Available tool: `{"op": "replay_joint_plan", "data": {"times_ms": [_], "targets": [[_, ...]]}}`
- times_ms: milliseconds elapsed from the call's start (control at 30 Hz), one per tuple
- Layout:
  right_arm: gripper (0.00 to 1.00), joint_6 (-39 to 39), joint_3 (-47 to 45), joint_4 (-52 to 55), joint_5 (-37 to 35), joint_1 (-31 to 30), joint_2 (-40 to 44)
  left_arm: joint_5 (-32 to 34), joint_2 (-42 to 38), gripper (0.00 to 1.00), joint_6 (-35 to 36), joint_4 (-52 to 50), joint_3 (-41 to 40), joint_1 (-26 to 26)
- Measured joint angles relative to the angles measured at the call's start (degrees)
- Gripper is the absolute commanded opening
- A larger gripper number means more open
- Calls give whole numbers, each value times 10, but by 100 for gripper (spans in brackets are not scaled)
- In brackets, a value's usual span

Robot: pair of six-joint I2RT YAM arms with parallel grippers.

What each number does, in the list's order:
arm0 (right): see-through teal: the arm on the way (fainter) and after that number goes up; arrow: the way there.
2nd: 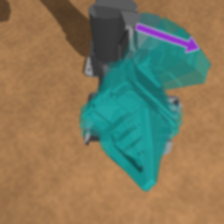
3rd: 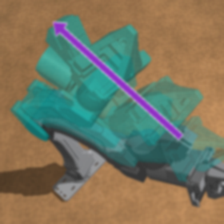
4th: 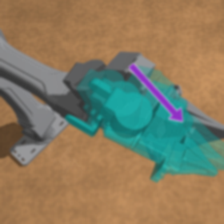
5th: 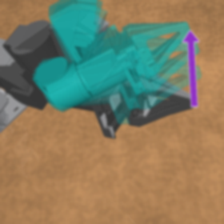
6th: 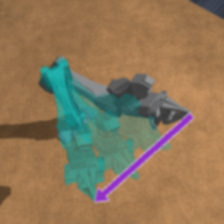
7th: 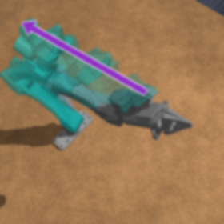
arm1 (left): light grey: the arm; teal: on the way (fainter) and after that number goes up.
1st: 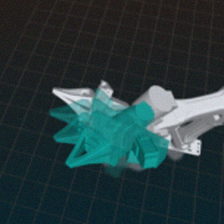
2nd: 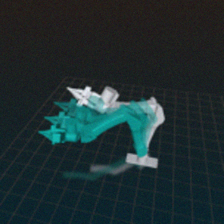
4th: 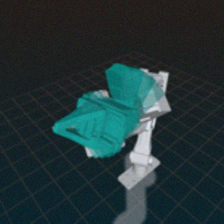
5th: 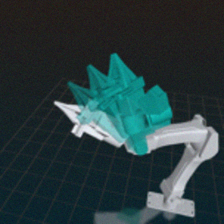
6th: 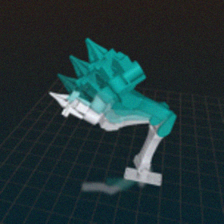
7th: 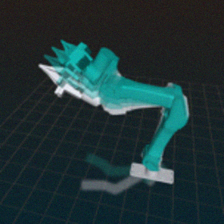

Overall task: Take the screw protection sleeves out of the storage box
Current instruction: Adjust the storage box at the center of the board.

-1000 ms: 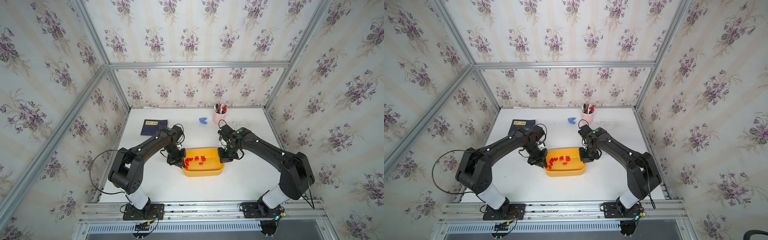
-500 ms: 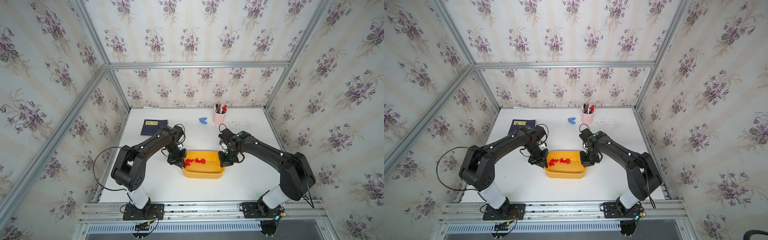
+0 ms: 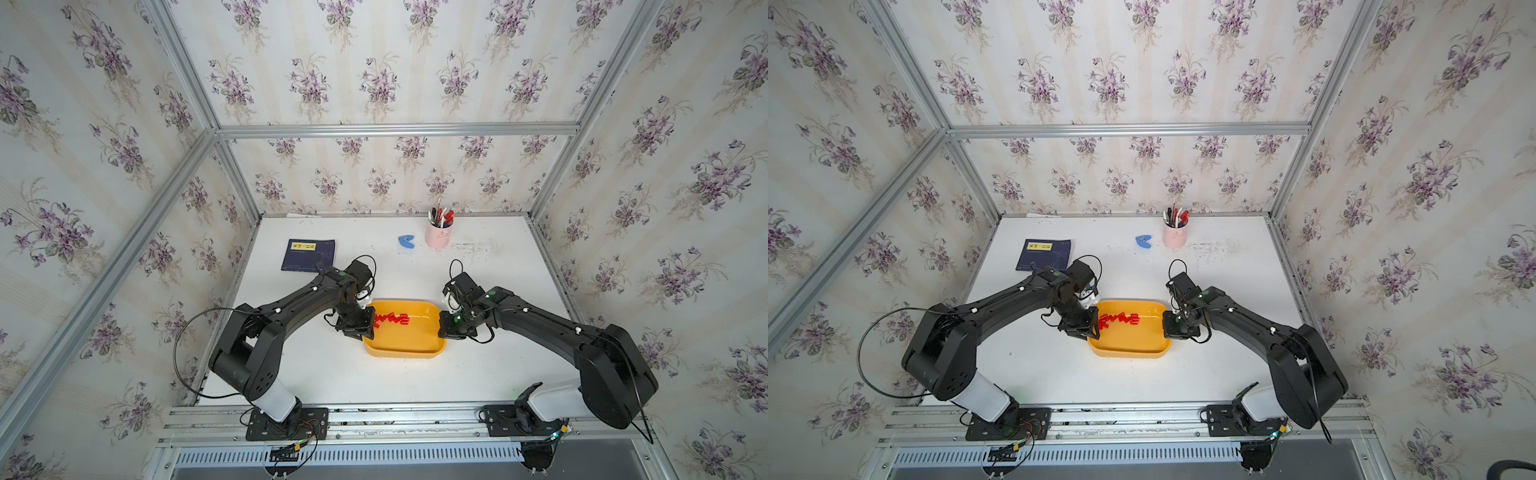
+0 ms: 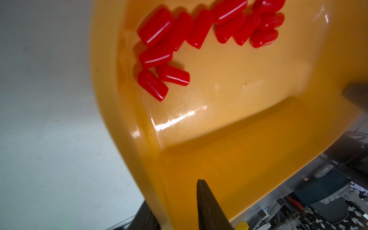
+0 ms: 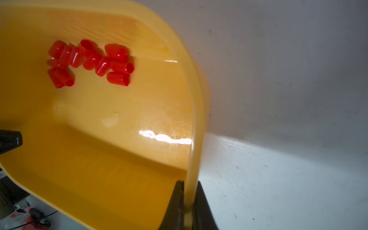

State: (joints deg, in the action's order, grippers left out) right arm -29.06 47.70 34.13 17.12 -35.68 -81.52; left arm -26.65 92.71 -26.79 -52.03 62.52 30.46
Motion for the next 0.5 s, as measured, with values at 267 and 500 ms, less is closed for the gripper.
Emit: {"op": "replay_joint_plan", "data": {"times_ms": [267,500], "targets": [[34,-32,-39,-36,36,-14,7,31,4,50,13,48,-3,0],[50,-49,-31,-23,69,-24,26,41,0,67,28,80,9,2]]}}
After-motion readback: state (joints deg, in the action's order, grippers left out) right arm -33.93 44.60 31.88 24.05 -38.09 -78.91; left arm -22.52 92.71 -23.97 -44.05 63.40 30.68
